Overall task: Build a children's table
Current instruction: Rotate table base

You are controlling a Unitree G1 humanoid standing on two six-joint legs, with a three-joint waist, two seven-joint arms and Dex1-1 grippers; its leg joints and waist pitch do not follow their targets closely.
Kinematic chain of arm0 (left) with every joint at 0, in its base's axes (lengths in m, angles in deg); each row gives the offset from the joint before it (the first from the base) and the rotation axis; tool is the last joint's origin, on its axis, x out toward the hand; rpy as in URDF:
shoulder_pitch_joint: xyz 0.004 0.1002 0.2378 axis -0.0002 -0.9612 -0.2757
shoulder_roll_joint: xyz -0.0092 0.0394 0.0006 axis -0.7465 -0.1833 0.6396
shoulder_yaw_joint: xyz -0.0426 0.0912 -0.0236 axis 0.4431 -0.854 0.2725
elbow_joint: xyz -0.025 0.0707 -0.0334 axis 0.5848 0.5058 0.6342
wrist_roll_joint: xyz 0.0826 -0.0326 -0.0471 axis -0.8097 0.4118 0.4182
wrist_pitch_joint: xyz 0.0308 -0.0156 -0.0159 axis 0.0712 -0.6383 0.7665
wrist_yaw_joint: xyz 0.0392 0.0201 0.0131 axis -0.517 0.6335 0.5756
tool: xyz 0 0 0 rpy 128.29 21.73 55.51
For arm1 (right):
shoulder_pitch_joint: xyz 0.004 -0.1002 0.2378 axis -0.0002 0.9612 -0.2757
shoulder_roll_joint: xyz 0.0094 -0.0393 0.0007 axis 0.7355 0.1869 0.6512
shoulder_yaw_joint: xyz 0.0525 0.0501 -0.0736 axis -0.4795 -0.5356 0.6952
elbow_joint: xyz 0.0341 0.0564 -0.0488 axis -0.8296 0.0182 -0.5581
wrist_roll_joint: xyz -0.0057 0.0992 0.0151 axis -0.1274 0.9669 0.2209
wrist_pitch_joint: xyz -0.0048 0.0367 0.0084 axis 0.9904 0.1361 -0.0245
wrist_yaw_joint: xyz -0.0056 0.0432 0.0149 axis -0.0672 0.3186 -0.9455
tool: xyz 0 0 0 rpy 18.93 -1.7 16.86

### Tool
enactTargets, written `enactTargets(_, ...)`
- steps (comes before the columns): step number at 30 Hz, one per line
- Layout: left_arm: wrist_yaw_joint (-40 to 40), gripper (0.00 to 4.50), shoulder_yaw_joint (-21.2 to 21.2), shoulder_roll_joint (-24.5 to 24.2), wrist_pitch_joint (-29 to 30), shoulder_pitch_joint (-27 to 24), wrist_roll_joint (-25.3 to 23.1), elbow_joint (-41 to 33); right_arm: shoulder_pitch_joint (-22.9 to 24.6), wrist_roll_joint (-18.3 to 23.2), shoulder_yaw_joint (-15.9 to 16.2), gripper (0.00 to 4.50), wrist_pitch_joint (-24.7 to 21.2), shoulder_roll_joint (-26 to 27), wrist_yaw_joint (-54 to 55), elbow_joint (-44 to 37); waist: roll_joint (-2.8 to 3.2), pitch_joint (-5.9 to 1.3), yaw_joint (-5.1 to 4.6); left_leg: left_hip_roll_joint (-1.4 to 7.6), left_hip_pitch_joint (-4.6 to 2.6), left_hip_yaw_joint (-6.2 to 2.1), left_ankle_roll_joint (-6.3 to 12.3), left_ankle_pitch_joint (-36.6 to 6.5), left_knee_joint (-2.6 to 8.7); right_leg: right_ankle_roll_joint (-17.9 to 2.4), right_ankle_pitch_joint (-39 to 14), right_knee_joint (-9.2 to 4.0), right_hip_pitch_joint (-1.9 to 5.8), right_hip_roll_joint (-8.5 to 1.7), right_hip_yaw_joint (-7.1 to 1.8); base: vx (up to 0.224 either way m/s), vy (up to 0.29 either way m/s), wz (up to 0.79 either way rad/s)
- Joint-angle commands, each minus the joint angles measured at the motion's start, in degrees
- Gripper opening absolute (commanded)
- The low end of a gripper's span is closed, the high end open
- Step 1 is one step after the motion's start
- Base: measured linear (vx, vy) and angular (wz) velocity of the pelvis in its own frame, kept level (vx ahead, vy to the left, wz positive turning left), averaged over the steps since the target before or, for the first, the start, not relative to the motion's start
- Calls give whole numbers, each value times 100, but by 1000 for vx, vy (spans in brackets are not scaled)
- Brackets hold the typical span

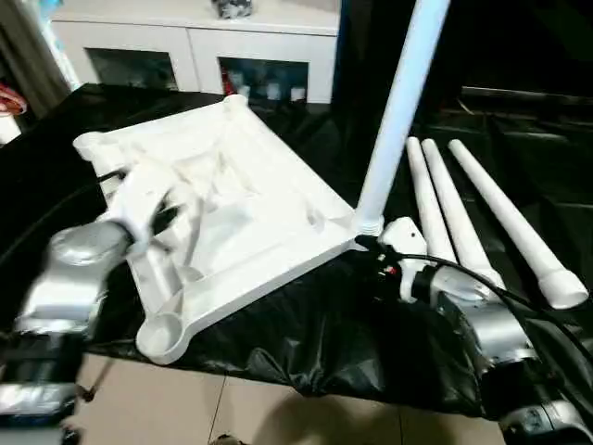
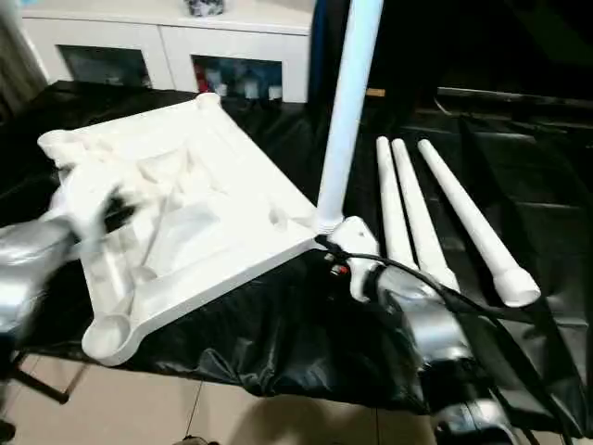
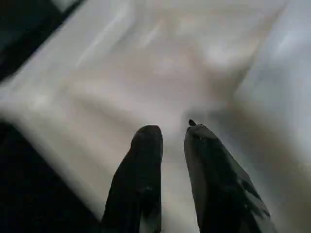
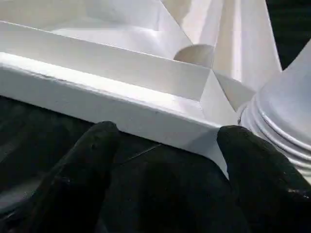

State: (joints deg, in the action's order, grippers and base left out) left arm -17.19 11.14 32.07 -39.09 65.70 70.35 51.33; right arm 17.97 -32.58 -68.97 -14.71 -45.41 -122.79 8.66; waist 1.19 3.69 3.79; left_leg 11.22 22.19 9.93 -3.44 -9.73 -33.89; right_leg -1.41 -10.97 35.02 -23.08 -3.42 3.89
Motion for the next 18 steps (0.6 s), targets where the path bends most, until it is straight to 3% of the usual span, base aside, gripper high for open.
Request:
enactTargets(1, -22, 65, -7, -89, 222, -34, -103, -234, -72, -63, 36, 349, -120, 1, 66, 63, 29, -408, 13, 208, -137, -63, 189, -1099, 392, -1171, -937, -392, 245, -427, -286, 0, 0, 0)
enactTargets(5, -38, 33, -315, -353, 373, -183, -418, -125, -191, -316, 234, 318, -136, 32, 242, 312, 59, -414, 40, 194, -122, -73, 169, -1089, 386, -1196, -791, -373, 257, -428, -280, 0, 0, 0)
enactTargets(7, 85, 22, -473, -442, 437, -252, -496, -69, -368, -510, 284, 293, -102, 157, 539, 668, 48, -404, 3, 176, -115, -76, 106, -1229, 394, -1200, -952, -392, 263, -436, -282, 0, 0, 0)
enactTargets(9, 203, 2, -581, -471, 436, -291, -481, -76, -500, -550, 265, 281, -107, 273, 704, 890, 64, -415, 3, 184, -136, -82, 48, -1280, 389, -1238, -1035, -395, 253, -452, -292, 0, 0, 0)
enactTargets(11, 493, 0, -750, -483, 440, -343, -396, -168, -646, -554, 273, 249, -74, 404, 821, 1109, 72, -421, 0, 196, -132, -88, 32, -1261, 394, -1278, -883, -374, 259, -449, -293, 0, 0, 0)
enactTargets(18, 1567, 0, -1327, -702, 641, -481, -116, -701, -1082, -596, 262, 203, 225, 718, 1150, 1773, 54, -426, -28, 187, -121, -76, 44, -1125, 387, -1387, -603, -330, 281, -458, -298, 0, 0, 0)
